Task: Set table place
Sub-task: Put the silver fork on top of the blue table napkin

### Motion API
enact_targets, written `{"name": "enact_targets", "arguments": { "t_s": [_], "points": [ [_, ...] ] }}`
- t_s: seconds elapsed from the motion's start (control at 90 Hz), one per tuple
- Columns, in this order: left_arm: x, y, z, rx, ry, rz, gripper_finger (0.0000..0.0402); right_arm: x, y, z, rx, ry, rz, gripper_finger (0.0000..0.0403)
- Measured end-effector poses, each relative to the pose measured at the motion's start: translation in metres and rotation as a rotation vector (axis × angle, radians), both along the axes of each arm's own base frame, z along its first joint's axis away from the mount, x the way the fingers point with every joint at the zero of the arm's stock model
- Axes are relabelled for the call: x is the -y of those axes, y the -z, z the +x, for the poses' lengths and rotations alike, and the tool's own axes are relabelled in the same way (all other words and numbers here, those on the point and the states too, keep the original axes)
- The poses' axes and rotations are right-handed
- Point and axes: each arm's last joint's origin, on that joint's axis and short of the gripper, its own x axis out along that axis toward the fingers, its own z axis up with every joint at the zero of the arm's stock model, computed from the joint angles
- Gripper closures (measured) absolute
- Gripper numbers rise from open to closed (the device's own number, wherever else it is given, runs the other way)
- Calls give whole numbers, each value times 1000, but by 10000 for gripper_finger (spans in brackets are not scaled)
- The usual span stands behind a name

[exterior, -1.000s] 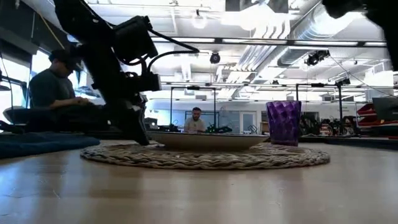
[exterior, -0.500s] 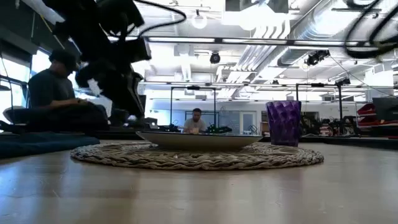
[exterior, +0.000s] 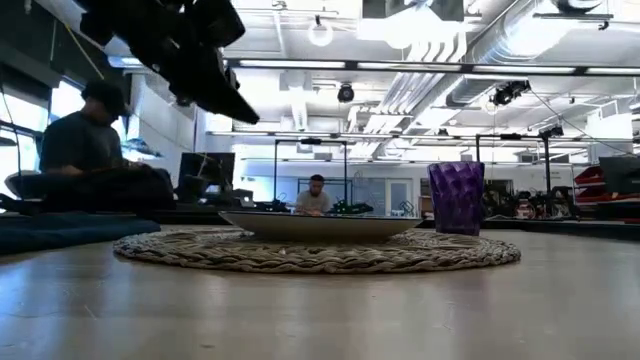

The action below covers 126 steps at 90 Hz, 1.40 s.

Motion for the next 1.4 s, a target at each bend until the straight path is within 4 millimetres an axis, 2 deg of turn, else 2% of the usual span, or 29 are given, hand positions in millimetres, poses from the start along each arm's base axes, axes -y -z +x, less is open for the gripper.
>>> {"name": "enact_targets", "arguments": {
  "t_s": [0.256,0.378,0.544,0.689,0.856,1.122,1.4],
  "points": [
    [8,0,-1,-1,32,-1,363,-11,2,-13,-1,-64,13,158],
    [9,0,-1,-3,32,-11,363,-23,4,-17,47,-125,82,158],
    [9,0,-1,-3,32,-10,363,-35,17,-31,5,-190,64,158],
    [9,0,-1,-2,32,-11,363,-42,31,-29,20,-197,64,158],
    [9,0,-1,-3,28,-17,363,-37,37,-15,12,-136,58,158],
    [9,0,-1,-3,27,-18,363,-26,29,18,101,-95,66,158],
    [9,0,-1,-3,27,-18,363,4,17,52,133,-95,-14,158]
  ]
}}
